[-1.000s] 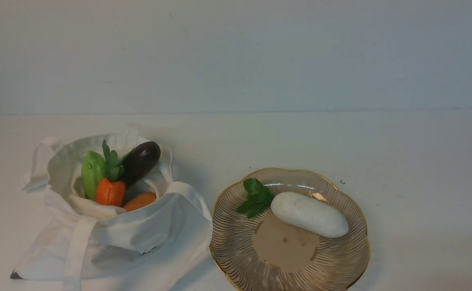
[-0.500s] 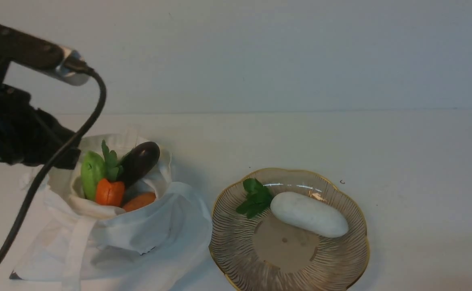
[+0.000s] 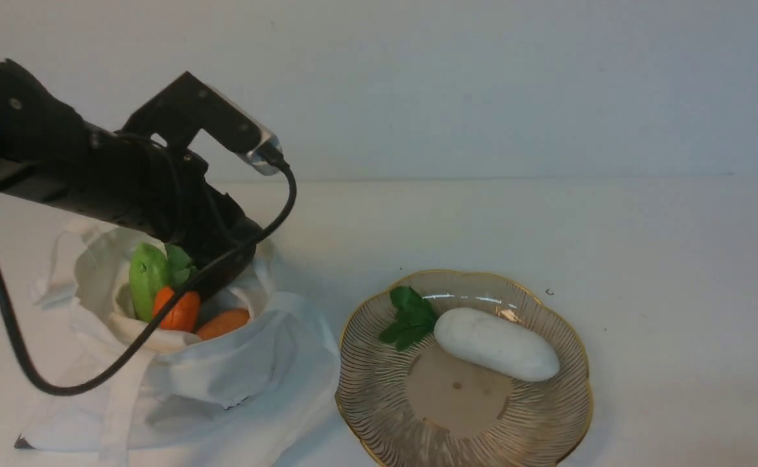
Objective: Take vegetables from cloth bag on white table place on plate.
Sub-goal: 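Reach into the bag and grasp a vegetable inside it with the left gripper, then take the eggplant out of the bag and place it in the plate with the left gripper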
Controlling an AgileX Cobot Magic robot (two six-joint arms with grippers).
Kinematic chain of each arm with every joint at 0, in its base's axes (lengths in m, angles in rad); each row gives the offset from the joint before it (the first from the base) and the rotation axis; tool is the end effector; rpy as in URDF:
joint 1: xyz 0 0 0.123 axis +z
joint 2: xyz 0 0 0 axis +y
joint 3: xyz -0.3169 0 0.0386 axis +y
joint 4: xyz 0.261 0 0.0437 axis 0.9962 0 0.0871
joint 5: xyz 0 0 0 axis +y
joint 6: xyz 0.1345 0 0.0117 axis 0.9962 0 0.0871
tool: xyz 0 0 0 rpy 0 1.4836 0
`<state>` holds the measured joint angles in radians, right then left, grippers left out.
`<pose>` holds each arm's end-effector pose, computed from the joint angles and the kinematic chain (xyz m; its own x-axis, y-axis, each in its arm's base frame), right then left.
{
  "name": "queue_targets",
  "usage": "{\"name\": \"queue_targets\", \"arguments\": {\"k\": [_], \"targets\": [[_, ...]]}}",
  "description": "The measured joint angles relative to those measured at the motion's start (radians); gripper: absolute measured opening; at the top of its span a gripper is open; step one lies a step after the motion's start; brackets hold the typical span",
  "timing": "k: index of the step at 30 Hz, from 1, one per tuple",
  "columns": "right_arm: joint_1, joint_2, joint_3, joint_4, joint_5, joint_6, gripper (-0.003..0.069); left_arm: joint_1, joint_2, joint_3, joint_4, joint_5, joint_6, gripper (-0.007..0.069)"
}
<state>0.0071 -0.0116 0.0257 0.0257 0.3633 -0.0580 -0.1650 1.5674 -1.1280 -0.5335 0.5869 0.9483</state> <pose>0.0736 0.0018 0.1593 -0.2853 -0.0360 -0.9578 -0.0256 0.9992 -0.0299 0.3642 -0.0992 0.2693 -0.5074 0.5434 -0.6688 0.6528 0.7490 0.1132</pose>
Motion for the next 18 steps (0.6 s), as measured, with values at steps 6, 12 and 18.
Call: {"name": "queue_targets", "arguments": {"k": [6, 12, 18], "targets": [[0.0, 0.0, 0.0, 0.0, 0.0, 0.0, -0.0015, -0.001, 0.093, -0.001, 0.015, -0.071, 0.009, 0.0577], [0.0, 0.0, 0.0, 0.0, 0.0, 0.0, -0.0015, -0.001, 0.149, -0.001, 0.049, -0.133, 0.006, 0.0469], [0.0, 0.0, 0.0, 0.0, 0.0, 0.0, -0.0015, -0.001, 0.121, -0.002, 0.046, -0.147, 0.004, 0.0332]]}}
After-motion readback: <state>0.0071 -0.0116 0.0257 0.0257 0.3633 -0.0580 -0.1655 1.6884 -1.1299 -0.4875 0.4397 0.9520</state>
